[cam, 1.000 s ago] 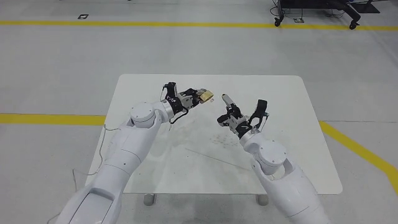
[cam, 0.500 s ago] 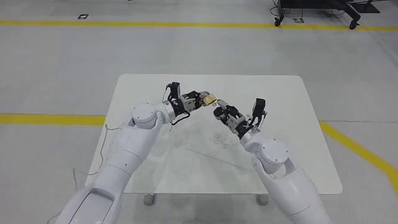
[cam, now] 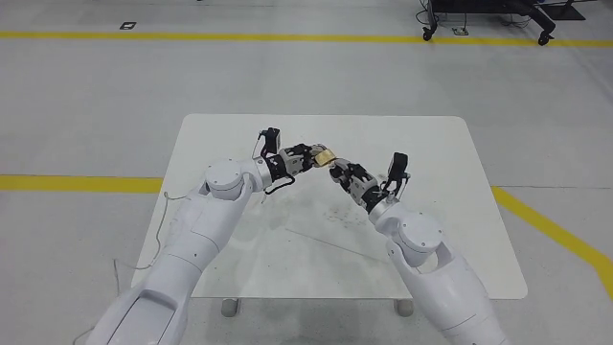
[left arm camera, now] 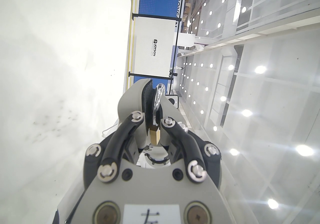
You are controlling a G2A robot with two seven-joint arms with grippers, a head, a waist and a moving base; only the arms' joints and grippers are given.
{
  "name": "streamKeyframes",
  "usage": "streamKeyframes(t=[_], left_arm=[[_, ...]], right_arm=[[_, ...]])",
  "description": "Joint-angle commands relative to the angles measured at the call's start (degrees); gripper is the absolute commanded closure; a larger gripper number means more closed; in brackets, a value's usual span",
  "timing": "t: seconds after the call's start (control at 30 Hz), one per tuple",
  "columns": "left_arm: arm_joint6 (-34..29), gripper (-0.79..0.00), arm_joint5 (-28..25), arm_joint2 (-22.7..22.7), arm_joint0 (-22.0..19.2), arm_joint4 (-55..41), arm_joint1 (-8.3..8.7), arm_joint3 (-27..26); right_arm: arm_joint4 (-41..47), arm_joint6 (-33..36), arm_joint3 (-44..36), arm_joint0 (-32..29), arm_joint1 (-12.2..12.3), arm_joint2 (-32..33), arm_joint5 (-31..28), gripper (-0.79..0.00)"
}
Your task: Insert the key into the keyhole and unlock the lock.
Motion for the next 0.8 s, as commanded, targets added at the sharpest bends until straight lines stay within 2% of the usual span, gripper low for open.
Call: streamKeyframes(t=[0.0, 0.17, 0.27, 0.37, 0.47, 0.77], left_arm=[[-0.1, 0.000, -0.2, 0.0, 0.0, 0.1, 0.01, 0.0], [-0.4, 0.000, -0.6, 0.1, 0.0, 0.2, 0.01, -0.1], [-0.4, 0.000, -2.3, 0.0, 0.1, 0.7, 0.06, -0.6], [-0.7, 0.000, -4.3, 0.1, 0.3, 1.6, 0.14, -1.2], [-1.0, 0.000, -5.4, 0.1, 0.6, 2.0, 0.21, -1.5], [-0.5, 0.000, -6.3, 0.0, 0.6, 3.0, 0.36, -1.7]], right_arm=[[0.7, 0.3, 0.1, 0.0, 0.0, 0.2, 0.2, 0.000], [3.2, 0.5, 0.4, 0.0, -0.2, 0.4, 1.3, 0.000], [8.1, 1.6, 1.0, 0.2, -0.5, 0.6, 2.5, 0.000], [19.1, 7.3, 3.3, 0.9, -0.9, 1.7, 5.1, 0.000], [26.0, 10.4, 6.7, 2.2, -1.1, 3.2, 7.2, 0.000], [36.2, 18.6, 11.5, 3.6, -1.0, 5.5, 11.0, 0.000]])
